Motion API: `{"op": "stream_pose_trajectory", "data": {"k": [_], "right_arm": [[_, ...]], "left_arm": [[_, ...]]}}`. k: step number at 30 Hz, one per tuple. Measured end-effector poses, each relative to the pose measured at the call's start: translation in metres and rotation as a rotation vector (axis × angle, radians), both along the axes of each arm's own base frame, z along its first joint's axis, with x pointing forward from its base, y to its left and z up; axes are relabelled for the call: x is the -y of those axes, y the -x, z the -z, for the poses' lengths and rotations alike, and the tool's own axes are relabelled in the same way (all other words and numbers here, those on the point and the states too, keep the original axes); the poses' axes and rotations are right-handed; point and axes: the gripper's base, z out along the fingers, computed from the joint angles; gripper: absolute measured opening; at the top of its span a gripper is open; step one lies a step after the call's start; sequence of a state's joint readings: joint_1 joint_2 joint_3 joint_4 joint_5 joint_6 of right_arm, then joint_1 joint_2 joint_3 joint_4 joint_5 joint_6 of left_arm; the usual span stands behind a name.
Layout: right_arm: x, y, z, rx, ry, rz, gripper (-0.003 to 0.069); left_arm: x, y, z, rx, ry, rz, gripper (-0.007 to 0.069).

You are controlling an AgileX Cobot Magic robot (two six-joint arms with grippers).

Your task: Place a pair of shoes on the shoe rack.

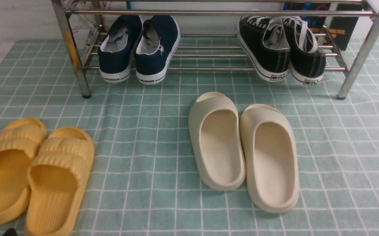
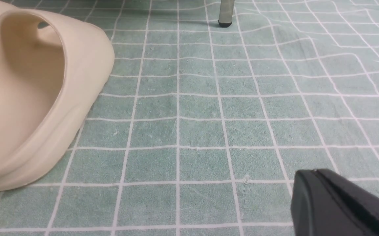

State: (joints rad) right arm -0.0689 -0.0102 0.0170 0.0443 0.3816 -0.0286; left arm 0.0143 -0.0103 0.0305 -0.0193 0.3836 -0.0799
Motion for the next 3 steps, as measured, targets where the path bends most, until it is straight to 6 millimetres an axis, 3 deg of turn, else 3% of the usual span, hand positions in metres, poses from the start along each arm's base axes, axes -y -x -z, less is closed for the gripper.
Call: {"op": "stream_pose_trajectory", "data": {"k": [3], "right_arm": [[0.0, 0.0, 0.0, 0.0, 0.0, 0.0, 0.0037]], "left_arm": [[0.0, 0.0, 0.0, 0.0, 0.0, 0.0, 0.0239]]}}
